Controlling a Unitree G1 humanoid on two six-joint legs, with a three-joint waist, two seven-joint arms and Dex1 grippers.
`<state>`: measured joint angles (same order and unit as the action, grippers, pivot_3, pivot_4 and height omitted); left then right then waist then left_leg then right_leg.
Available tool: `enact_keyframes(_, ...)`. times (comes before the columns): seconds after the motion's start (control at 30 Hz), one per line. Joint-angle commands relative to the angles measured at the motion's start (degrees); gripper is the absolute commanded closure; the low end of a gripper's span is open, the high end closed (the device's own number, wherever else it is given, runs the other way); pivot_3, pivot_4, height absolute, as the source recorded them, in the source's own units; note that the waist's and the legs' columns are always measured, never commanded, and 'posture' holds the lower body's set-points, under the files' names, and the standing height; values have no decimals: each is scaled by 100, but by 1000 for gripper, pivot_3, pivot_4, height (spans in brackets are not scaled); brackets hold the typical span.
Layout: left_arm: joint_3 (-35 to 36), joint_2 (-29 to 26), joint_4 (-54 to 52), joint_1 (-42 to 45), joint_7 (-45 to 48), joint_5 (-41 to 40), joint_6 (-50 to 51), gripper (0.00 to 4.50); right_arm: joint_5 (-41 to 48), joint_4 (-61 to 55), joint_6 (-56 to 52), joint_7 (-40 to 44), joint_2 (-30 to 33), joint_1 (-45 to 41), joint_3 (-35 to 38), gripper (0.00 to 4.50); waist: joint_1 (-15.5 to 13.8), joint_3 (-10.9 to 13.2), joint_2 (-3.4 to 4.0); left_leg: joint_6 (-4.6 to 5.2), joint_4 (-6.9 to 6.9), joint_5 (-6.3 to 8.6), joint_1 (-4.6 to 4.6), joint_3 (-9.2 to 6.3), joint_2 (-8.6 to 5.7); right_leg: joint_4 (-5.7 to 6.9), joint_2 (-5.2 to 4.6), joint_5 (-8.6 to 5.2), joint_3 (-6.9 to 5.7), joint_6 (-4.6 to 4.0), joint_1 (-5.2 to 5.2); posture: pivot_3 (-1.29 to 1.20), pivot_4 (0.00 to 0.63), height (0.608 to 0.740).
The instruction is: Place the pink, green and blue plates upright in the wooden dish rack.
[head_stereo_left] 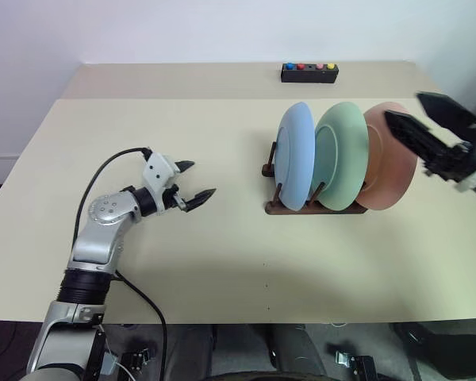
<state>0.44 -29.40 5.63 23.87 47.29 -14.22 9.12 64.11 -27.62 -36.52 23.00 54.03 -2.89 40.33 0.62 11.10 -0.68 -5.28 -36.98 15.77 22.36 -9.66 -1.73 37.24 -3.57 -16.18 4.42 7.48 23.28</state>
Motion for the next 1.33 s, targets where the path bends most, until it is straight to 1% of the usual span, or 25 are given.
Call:
enact_keyframes(0.03, 193, -155, -50, -54, 20, -6, -183, 0, -209, 158, 293, 1022, -264, 700, 982, 1026, 3, 0, 0, 1, 0, 0, -2, 0, 0, 1, 0, 0, 0, 0, -1, 0, 150, 740)
enact_keyframes(0.13, 244, -252, 65, -101, -4, 38, -261, 0, -412, 278, 501, 1802, -630, 1563, 1445, 1026, 8, -1, 2, 1, 1, 1, -5, 1, 1, 2, 1, 0, 1, 0, -3, 0, 150, 740)
enact_keyframes(0.23, 275, -314, 230, -106, -35, 75, -346, 0, -784, 519, 767, 2293, -959, 2232, 1592, 1026, 20, -1, 2, 1, -2, 1, -13, 6, 1, 0, 1, 0, 3, 0, -13, 0, 150, 740)
enact_keyframes(0.3, 274, -331, 304, -122, -71, 118, -416, 0, -1258, 662, 1071, 2544, -1096, 2594, 1491, 1026, 29, -1, 2, 2, -2, 1, -22, 12, 1, -1, 1, 0, 7, 1, -19, 0, 150, 740)
enact_keyframes(0.37, 277, -336, 361, -178, -104, 169, -521, 0, -1969, 793, 1520, 2783, -1181, 2979, 1179, 1026, 30, -1, 2, 1, -1, 1, -27, 12, 1, -1, 2, -1, 7, 1, -22, 0, 150, 740)
enact_keyframes(0.43, 266, -337, 378, -250, -101, 169, -560, 0, -2413, 937, 1884, 2927, -1234, 3119, 938, 1026, 43, -2, 3, 1, -1, 1, -30, 14, 2, -1, 2, -1, 8, 1, -23, 0, 150, 740)
enact_keyframes(0.53, 334, -359, 354, -558, 78, 68, -998, 0, -2696, 1140, 2174, 2954, -1279, 2963, 672, 1026, 69, -7, 12, 1, 1, 1, -35, 20, 3, -1, 1, -1, 14, 1, -24, 0, 150, 740)
enact_keyframes(0.73, 520, -825, -106, -1251, 695, -309, -848, 0, -3053, 1586, 2471, 3105, -1154, 2493, 200, 1026, 47, -8, 15, 1, 4, 1, -39, 23, 8, -1, 5, -1, 17, -1, -26, 0, 150, 740)
enact_keyframes(0.87, 655, -981, -383, -1556, 728, -411, -691, 0, -3195, 2029, 2558, 3229, -998, 2126, 36, 1026, 0, -7, 21, 1, 1, 1, -49, 23, 6, -8, 0, -2, 16, -1, -45, 0, 150, 740)
enact_keyframes(1.0, 714, -860, -483, -1599, 495, -344, -695, 0, -3281, 2344, 2637, 3345, -894, 1834, -132, 1026, 15, -7, 20, 2, 11, 2, -93, 23, 7, -17, 0, -10, 15, -13, -85, 0, 150, 740)
enact_keyframes(1.1, 702, -764, -558, -1592, 363, -367, -637, 0, -3304, 2476, 2627, 3414, -845, 1704, -173, 1026, 20, -7, 21, 2, 11, 2, -92, 23, 7, -16, 0, -4, 16, -2, -84, 0, 150, 740)
enact_keyframes(1.33, 619, -488, -664, -1585, 97, -303, -626, 0, -3325, 2625, 2615, 3519, -770, 1694, -97, 1026, 27, -8, 22, 2, 12, 2, -93, 23, 6, -16, 0, -3, 16, -1, -84, 0, 150, 740)
